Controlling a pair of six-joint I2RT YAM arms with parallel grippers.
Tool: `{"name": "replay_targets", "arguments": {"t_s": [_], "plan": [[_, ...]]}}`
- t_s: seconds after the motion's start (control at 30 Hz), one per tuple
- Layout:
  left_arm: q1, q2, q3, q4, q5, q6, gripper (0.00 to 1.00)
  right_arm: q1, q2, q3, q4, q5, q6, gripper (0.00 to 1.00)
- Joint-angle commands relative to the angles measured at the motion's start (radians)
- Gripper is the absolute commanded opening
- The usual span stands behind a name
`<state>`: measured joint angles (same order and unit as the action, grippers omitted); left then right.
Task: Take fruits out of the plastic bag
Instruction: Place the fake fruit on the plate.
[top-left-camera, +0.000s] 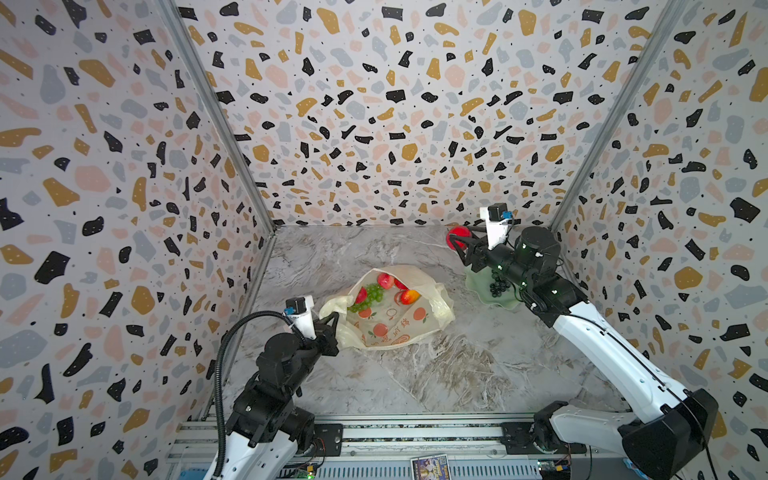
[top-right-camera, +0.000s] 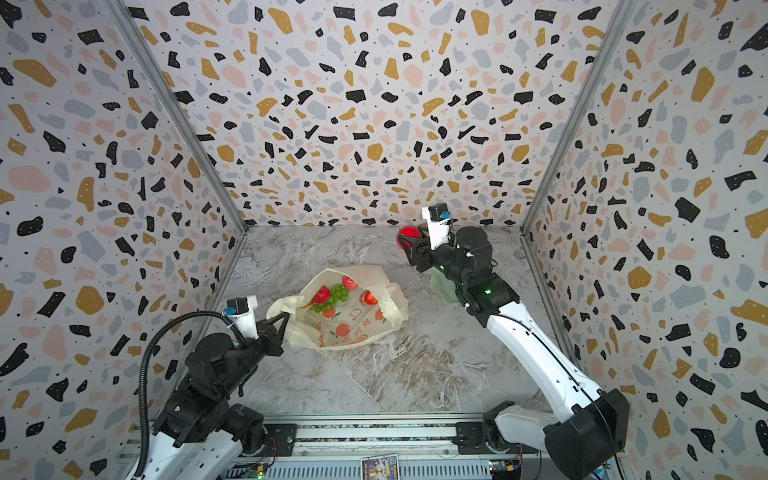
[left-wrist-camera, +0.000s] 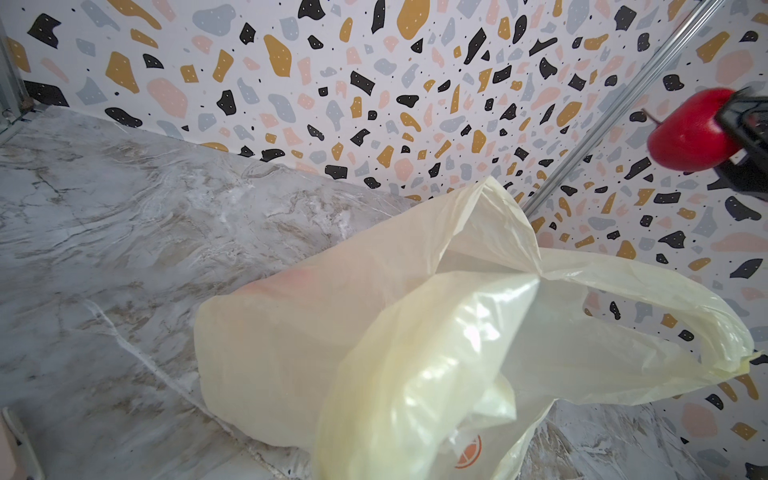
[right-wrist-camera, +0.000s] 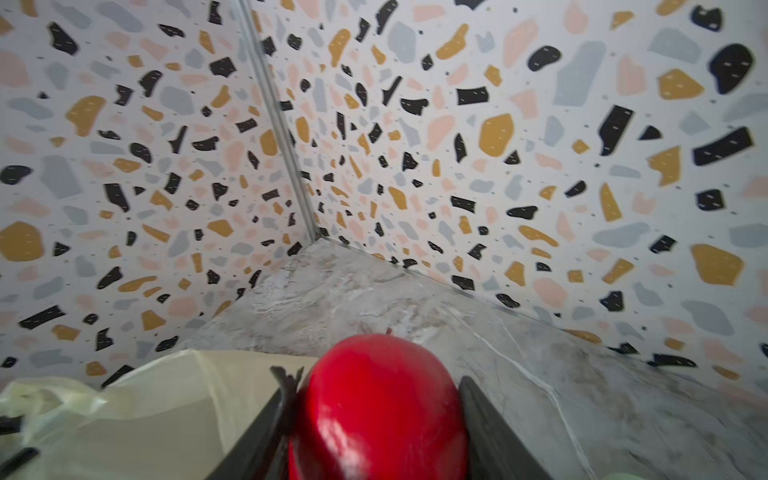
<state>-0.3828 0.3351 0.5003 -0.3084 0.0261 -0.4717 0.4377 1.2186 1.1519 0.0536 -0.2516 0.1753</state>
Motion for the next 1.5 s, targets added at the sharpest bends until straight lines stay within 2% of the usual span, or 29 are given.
{"name": "replay_targets", "arguments": {"t_s": [0.0,0.2,0.33,0.53,0.77,1.1,1.3,1.47], "plan": [[-0.004,-0.018,-0.017,0.055,0.022,0.028,0.0,-0.075,0.019,-0.052,0.014,0.021,0.011,0.29],[-0.004,-0.041,-0.022,0.058,0.021,0.028,0.0,-0.223,0.126,-0.128,0.101,0.006,0.049,0.29],[-0.004,-0.048,-0.023,0.058,0.021,0.031,0.0,-0.267,0.219,-0.134,0.139,0.021,0.042,0.3],[-0.003,-0.057,-0.025,0.058,0.024,0.032,0.0,-0.277,0.381,-0.073,0.127,0.09,-0.015,0.3],[-0.004,-0.07,-0.029,0.057,0.007,0.028,0.0,-0.295,0.499,-0.015,0.083,0.176,-0.077,0.33],[-0.004,-0.071,-0.029,0.056,0.008,0.031,0.0,-0.308,0.63,0.074,0.032,0.186,-0.131,0.38],[-0.004,-0.085,-0.029,0.055,-0.005,0.026,0.0,-0.307,0.678,0.101,0.017,0.196,-0.143,0.47],[-0.004,-0.082,-0.029,0.054,-0.006,0.026,0.0,-0.307,0.684,0.117,-0.001,0.199,-0.146,0.63]]}}
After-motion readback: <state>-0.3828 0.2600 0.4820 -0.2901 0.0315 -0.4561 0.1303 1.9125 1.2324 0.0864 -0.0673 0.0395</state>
